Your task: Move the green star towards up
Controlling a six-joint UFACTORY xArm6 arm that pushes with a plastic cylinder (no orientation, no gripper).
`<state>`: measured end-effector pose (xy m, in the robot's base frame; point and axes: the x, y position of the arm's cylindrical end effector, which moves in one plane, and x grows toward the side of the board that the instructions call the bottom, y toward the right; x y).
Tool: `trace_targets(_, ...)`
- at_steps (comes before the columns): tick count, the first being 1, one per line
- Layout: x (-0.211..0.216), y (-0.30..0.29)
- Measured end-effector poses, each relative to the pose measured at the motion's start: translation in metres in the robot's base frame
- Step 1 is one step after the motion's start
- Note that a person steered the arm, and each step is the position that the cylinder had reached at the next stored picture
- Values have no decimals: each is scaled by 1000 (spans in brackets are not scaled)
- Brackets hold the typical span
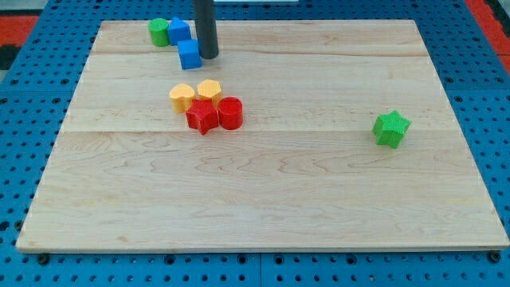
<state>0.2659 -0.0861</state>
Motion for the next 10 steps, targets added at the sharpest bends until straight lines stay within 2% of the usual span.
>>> trace_targets(1,1,-7)
trace_targets(2,36,3)
trace_targets(3,38,-43)
trace_targets(4,27,-60)
trace_targets(7,146,181)
trace_targets(10,150,323)
